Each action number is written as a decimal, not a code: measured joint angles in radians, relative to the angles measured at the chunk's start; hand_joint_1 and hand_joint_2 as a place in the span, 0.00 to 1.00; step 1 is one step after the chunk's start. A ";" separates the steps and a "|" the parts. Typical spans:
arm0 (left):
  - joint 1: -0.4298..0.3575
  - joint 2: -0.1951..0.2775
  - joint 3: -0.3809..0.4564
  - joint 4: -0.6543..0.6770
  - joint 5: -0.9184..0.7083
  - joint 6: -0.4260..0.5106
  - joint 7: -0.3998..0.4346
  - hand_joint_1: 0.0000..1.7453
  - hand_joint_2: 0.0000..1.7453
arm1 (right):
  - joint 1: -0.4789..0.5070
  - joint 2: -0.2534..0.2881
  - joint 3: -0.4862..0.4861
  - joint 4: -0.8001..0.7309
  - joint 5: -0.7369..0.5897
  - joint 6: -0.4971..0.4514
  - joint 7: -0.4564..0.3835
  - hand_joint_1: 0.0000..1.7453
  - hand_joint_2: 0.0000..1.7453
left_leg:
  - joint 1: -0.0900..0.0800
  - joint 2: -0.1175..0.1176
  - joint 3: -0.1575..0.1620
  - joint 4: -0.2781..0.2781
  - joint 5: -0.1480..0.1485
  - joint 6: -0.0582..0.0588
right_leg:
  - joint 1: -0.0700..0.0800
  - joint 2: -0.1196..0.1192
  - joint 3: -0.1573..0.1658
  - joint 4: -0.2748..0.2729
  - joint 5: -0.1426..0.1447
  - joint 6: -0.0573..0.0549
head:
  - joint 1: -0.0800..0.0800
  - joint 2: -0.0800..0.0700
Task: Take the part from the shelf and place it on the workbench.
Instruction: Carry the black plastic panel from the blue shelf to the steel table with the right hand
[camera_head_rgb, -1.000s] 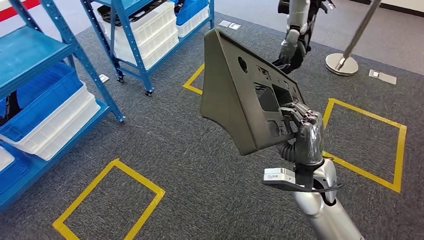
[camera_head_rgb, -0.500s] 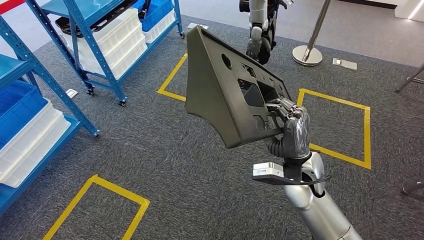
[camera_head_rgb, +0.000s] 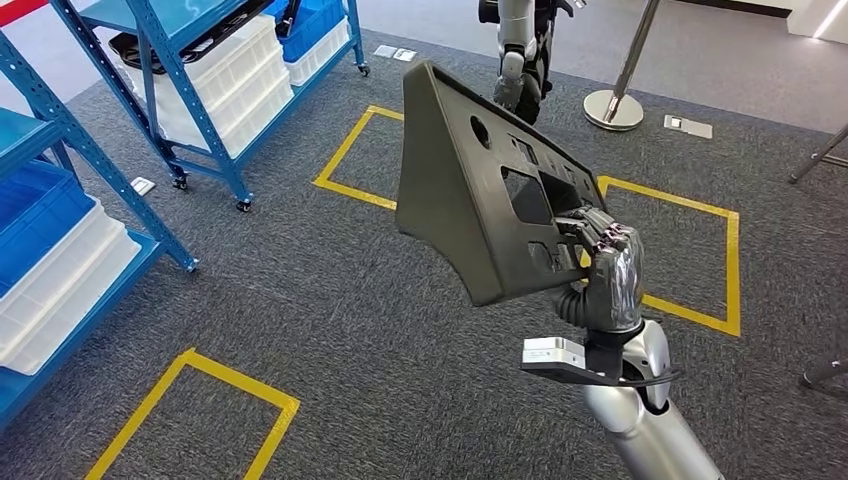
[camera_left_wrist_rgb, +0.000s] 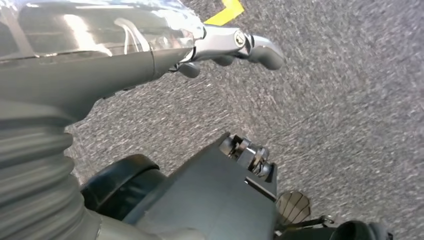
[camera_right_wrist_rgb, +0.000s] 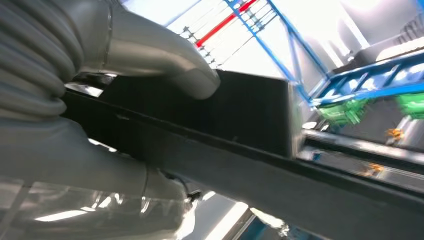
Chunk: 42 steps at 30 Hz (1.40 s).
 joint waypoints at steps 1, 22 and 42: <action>0.000 0.000 0.000 0.000 0.000 0.001 0.002 0.00 1.00 | 0.001 0.000 0.000 0.000 0.000 0.000 0.000 1.00 1.00 | -0.002 0.003 0.001 -0.001 0.000 -0.004 | 0.003 0.003 0.000 -0.002 -0.004 -0.005 | -0.004 0.000; -0.001 -0.004 0.000 0.000 0.004 0.007 0.011 0.00 1.00 | -0.001 0.000 -0.015 0.000 0.000 0.002 0.002 1.00 1.00 | -0.004 -0.045 0.001 -0.016 0.016 0.023 | 0.010 0.053 -0.061 0.126 -0.077 -0.011 | -0.041 0.000; 0.001 -0.003 0.000 0.000 0.001 0.002 0.027 0.00 1.00 | -0.004 0.000 -0.015 0.001 -0.022 0.015 0.010 1.00 1.00 | 0.002 -0.041 -0.105 0.233 -0.085 -0.013 | 0.002 0.068 0.006 0.000 -0.009 -0.040 | -0.052 0.000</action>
